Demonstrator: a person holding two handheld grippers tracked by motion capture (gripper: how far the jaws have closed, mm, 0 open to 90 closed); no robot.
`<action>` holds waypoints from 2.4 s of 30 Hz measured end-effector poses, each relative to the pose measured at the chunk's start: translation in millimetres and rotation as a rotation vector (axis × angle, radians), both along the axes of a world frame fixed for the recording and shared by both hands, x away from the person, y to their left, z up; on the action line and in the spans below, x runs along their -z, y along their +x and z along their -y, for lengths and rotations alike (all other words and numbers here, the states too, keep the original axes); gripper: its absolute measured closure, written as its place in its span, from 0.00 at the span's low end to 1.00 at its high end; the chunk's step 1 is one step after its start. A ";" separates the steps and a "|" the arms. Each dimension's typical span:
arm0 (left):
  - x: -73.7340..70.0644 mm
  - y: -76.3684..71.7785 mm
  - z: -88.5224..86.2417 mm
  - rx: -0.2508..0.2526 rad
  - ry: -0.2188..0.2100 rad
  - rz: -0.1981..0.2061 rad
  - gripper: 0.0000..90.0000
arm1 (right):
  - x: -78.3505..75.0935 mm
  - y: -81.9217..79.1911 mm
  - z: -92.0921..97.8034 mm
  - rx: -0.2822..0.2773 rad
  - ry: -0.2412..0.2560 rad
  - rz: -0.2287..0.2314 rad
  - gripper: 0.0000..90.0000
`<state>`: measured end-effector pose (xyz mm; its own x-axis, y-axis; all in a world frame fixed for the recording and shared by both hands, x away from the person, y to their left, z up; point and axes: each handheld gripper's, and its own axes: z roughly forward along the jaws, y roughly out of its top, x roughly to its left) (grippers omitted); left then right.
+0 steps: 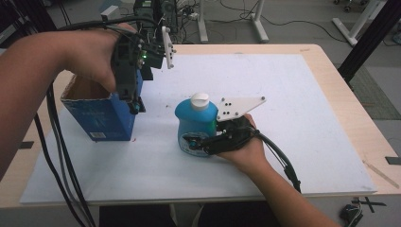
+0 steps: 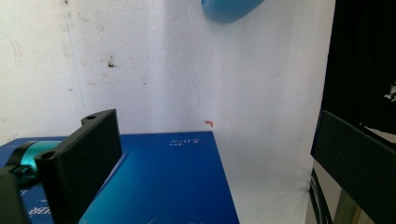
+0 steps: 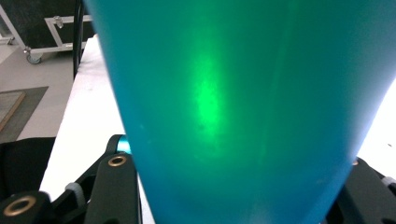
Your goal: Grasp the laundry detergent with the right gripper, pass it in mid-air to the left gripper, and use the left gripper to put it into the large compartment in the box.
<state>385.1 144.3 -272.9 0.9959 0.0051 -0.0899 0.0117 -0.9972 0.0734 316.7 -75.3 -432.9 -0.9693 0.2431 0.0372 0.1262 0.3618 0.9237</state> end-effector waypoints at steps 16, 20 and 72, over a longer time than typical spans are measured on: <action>-23.2 -14.9 23.3 0.041 -0.028 0.007 0.02 | -39.6 0.7 9.2 -0.097 -0.003 0.017 0.51; -31.1 -19.4 34.7 0.061 -0.035 -0.001 0.02 | -44.3 2.2 10.0 -0.121 -0.026 0.012 0.51; -31.5 -33.7 82.0 0.048 -0.032 0.000 0.03 | -63.0 24.7 -18.7 -0.218 -0.003 -0.047 0.51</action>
<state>351.4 62.3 -241.3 0.9950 -0.0456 -0.0890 -0.0361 -0.9938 0.1054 341.4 -56.6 -370.0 -0.9962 0.0283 0.0829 0.0874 0.3882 0.9174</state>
